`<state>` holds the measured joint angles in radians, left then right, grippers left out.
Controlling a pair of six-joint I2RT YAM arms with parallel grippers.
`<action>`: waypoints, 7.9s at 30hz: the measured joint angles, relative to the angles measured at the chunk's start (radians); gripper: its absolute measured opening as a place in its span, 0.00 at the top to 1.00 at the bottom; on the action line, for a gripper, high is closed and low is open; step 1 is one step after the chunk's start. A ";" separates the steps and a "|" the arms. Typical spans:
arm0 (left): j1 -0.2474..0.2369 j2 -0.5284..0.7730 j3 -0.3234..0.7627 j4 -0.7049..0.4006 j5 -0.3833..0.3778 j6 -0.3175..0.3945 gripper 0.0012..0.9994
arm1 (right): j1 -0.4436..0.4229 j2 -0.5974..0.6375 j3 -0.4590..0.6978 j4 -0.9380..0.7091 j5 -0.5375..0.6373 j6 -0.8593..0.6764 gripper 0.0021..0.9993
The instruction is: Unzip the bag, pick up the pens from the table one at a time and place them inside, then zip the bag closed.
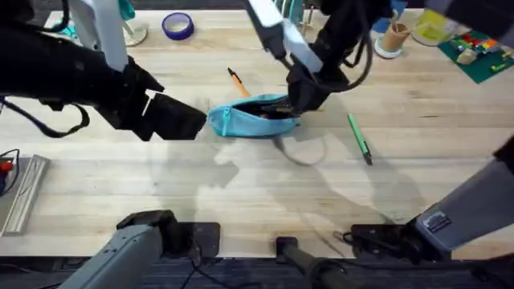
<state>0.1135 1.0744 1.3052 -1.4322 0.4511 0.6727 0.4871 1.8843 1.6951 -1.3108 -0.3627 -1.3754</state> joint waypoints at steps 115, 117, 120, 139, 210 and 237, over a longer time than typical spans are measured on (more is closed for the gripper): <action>0.000 0.000 0.000 0.000 0.000 0.000 0.00 | -0.331 -0.706 -0.784 0.630 0.337 1.301 0.00; 0.000 0.000 0.000 0.000 0.000 0.000 0.00 | -0.331 -0.706 -0.829 0.649 0.338 1.301 0.00; 0.000 0.000 0.000 0.000 0.000 0.000 0.00 | -0.331 -0.706 -0.872 0.668 0.355 1.303 0.00; 0.000 0.000 0.000 0.000 0.000 0.000 0.00 | -0.332 -0.539 -0.927 0.720 0.430 1.341 0.00; 0.000 0.000 0.000 0.000 0.000 0.000 0.00 | -0.323 -0.727 -0.934 1.356 -0.279 1.035 0.97; 0.000 0.000 0.000 0.000 0.000 0.000 0.00 | -0.007 -0.571 -0.934 1.358 -0.232 0.646 0.97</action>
<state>0.1135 1.0744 1.3052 -1.4322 0.4511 0.6727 0.4800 1.3135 0.7609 0.0475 -0.5950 -0.7298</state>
